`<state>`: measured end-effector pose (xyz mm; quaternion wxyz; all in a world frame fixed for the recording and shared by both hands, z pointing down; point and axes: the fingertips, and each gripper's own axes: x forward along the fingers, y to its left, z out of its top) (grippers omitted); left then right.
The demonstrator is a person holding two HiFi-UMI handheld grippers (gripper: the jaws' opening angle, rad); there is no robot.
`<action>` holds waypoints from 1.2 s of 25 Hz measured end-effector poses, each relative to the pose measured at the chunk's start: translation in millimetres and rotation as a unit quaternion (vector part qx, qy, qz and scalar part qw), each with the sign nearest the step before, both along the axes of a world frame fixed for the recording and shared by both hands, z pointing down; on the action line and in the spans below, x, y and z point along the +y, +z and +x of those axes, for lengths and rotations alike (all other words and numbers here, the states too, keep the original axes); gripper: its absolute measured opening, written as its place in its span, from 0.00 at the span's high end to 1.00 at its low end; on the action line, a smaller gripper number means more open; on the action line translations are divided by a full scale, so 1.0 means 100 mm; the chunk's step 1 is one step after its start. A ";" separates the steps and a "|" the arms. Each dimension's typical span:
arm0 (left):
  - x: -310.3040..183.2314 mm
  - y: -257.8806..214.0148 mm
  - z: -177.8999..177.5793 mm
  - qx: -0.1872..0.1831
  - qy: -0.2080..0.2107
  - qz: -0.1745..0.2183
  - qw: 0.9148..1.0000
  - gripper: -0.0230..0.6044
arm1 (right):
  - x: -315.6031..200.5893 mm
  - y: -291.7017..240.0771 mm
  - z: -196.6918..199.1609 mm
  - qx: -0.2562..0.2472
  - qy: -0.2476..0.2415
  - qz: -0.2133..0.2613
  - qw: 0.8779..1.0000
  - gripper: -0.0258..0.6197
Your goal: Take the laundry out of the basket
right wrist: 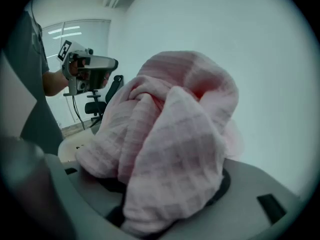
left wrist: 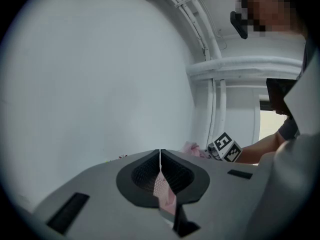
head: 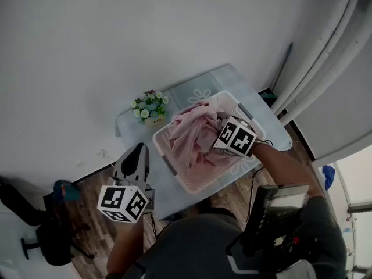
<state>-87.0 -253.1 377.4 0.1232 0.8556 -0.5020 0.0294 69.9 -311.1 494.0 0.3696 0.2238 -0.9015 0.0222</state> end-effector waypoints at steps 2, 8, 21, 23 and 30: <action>-0.02 -0.09 0.05 0.005 0.001 0.010 1.000 0.95 | 0.04 -0.26 0.06 -0.033 0.011 0.017 0.999 0.48; -0.14 -0.35 0.30 0.013 0.014 0.032 0.999 0.95 | 0.09 -1.11 0.37 -0.144 0.078 0.072 0.984 0.48; 0.09 -0.95 1.14 0.031 0.155 0.104 0.982 0.95 | 0.80 -2.47 1.20 -0.247 0.247 0.212 0.913 0.48; 0.11 -1.00 1.17 0.029 0.176 0.112 0.977 0.95 | 0.88 -2.55 1.25 -0.256 0.279 0.220 0.899 0.48; 0.61 -1.17 1.83 0.033 0.265 0.120 0.956 0.95 | 1.78 -2.73 1.93 -0.263 0.405 0.256 0.838 0.48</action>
